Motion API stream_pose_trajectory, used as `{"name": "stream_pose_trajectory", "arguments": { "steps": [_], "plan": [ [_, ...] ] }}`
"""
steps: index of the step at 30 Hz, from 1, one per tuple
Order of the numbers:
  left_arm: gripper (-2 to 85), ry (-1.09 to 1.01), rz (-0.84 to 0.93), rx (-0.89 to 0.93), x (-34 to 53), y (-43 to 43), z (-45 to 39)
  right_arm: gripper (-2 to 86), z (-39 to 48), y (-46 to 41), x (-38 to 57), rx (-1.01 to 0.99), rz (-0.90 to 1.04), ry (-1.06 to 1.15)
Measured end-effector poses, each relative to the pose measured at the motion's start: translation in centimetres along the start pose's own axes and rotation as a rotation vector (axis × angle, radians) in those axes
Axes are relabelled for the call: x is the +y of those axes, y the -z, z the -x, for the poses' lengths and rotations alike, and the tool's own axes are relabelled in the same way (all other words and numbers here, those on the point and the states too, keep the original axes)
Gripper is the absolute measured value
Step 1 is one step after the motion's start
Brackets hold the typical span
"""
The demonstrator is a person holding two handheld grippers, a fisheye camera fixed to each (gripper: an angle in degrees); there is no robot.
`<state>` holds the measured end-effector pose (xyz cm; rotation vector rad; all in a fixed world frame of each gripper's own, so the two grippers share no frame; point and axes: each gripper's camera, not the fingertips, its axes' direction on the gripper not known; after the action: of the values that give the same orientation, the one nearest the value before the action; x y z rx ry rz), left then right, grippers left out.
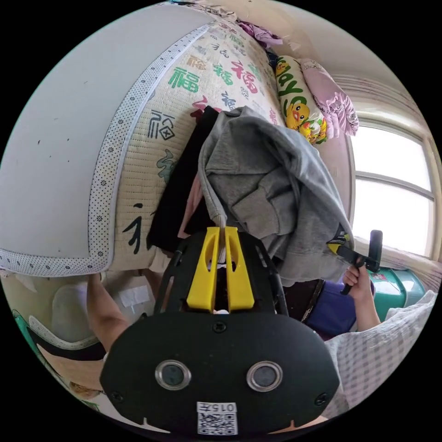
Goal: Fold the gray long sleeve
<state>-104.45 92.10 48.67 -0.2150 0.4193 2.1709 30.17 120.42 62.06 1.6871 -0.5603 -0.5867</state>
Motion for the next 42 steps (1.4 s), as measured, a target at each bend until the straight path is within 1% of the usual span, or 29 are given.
{"name": "stream_pose_trajectory", "arguments": {
  "steps": [1,6,8,11,14,16,18,20,22,25,27,28,30,31,33,34,35,36,37,39,42],
  "plan": [
    [0.3,-0.008,-0.014,0.016,0.2,0.7,-0.3,1.2,-0.2,0.2,0.3,-0.002,-0.002,-0.002],
    [-0.4,-0.021,-0.147,0.257,2.1,8.4,-2.5,0.7,-1.4,3.5,3.0,-0.106,-0.063,-0.028],
    [-0.5,-0.057,-0.189,0.3,2.6,11.4,-3.6,0.3,-1.0,5.2,3.5,-0.138,-0.109,-0.008],
    [-0.5,-0.177,-0.226,0.378,2.7,16.1,-6.5,-0.1,0.5,8.4,4.2,-0.23,-0.222,0.071],
    [-0.5,-0.351,-0.258,0.462,2.3,20.6,-10.4,-0.4,3.8,11.0,4.4,-0.256,-0.316,0.164],
    [-0.5,-0.46,-0.274,0.53,2.0,23.6,-12.5,-0.5,6.5,11.8,4.3,-0.263,-0.335,0.226],
    [-0.5,-0.595,-0.287,0.64,2.0,27.9,-14.0,-0.6,10.9,12.3,4.3,-0.304,-0.329,0.344],
    [-0.5,-0.664,-0.293,0.705,2.1,31.3,-13.8,-0.6,14.4,12.1,4.4,-0.362,-0.316,0.439],
    [-0.5,-0.674,-0.295,0.757,2.0,34.4,-12.2,-0.6,17.6,11.3,4.3,-0.414,-0.302,0.504],
    [-0.5,-0.603,-0.317,0.81,0.4,38.9,-6.2,-0.6,21.8,7.9,2.5,-0.49,-0.264,0.521],
    [-0.5,-0.508,-0.361,0.81,-1.6,42.9,0.9,-0.7,24.5,4.1,0.0,-0.534,-0.231,0.47],
    [-0.5,-0.484,-0.379,0.802,-2.2,44.2,2.8,-0.7,25.1,3.2,-0.7,-0.533,-0.229,0.451],
    [-0.6,-0.405,-0.458,0.754,-5.1,50.3,10.0,-0.7,26.6,1.0,-3.9,-0.567,-0.24,0.364],
    [-0.6,-0.391,-0.479,0.736,-5.9,52.1,11.6,-0.8,26.7,0.8,-4.9,-0.577,-0.253,0.346],
    [-0.6,-0.356,-0.553,0.664,-10.0,60.2,16.9,-0.8,26.3,1.5,-9.1,-0.664,-0.33,0.245],
    [-0.6,-0.354,-0.576,0.644,-10.9,62.4,17.8,-0.8,26.2,2.2,-10.2,-0.678,-0.36,0.224],
    [-0.6,-0.382,-0.62,0.592,-12.7,66.9,19.0,-0.8,26.2,4.1,-12.0,-0.683,-0.43,0.202],
    [-0.6,-0.406,-0.663,0.556,-14.0,71.2,19.5,-0.8,26.7,6.7,-13.3,-0.654,-0.507,0.209],
    [-0.6,-0.423,-0.692,0.548,-14.4,73.3,19.6,-0.8,27.1,8.2,-13.7,-0.633,-0.548,0.216],
    [-0.6,-0.542,-0.805,0.524,-14.1,80.2,19.2,-0.8,29.4,13.5,-13.9,-0.601,-0.7,0.316],
    [-0.6,-0.575,-0.881,0.57,-12.7,84.1,21.5,-0.8,30.3,16.3,-13.2,-0.591,-0.817,0.366]
  ]
}}
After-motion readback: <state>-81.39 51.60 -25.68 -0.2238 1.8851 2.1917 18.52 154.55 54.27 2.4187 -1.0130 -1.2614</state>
